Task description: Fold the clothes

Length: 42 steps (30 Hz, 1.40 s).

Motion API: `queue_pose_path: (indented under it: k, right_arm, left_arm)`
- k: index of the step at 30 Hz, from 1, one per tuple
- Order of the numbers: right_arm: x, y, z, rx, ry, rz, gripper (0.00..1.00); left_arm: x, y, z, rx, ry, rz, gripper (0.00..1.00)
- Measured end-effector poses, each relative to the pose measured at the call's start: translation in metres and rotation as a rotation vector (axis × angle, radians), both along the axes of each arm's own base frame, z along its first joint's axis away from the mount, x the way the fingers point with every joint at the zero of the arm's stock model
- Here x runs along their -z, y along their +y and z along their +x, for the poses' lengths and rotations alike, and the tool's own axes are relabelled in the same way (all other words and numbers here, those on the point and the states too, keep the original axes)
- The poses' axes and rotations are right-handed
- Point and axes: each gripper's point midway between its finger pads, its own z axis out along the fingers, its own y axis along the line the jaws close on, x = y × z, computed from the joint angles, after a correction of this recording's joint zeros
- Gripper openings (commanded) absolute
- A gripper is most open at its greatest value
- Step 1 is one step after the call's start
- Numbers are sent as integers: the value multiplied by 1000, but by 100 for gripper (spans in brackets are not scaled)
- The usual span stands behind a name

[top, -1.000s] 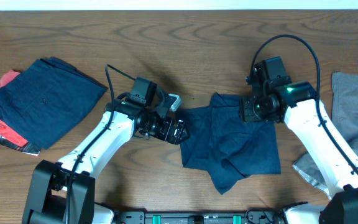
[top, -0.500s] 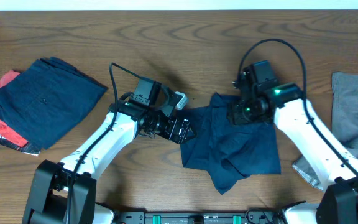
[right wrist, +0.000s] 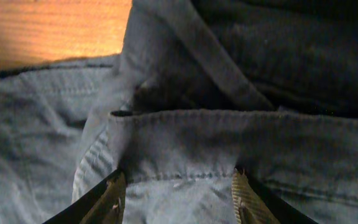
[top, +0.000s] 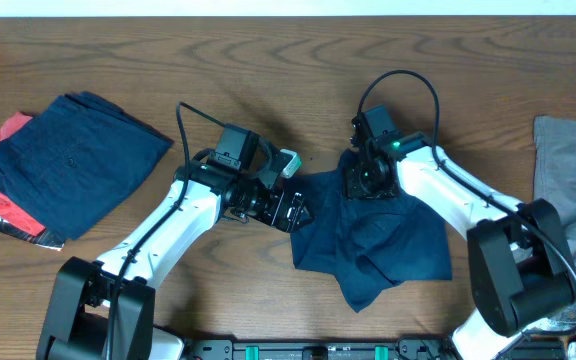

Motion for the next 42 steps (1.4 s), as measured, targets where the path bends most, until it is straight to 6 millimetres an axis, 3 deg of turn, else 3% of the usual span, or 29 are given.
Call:
queue_pose_path:
  k: [23,25,29,38,42]
  right_arm:
    - [4,13,8,69,1,64,47]
    - [8,15,7,67,2,53,40]
    - [14,19,5,80,11,40,4]
    - [13,11,-5,122,61,5,1]
    - [-7,-4,-8,137,79,-22,1]
  left_arm:
    - [0,0,0,0,1,0,98]
    - [0,0,0,0,1,0,98]
    - [0,0,0,0,1,1,98]
    - [0,0,-1,-1,7,2,98]
    - [0,1,-1,-2,8,3,98]
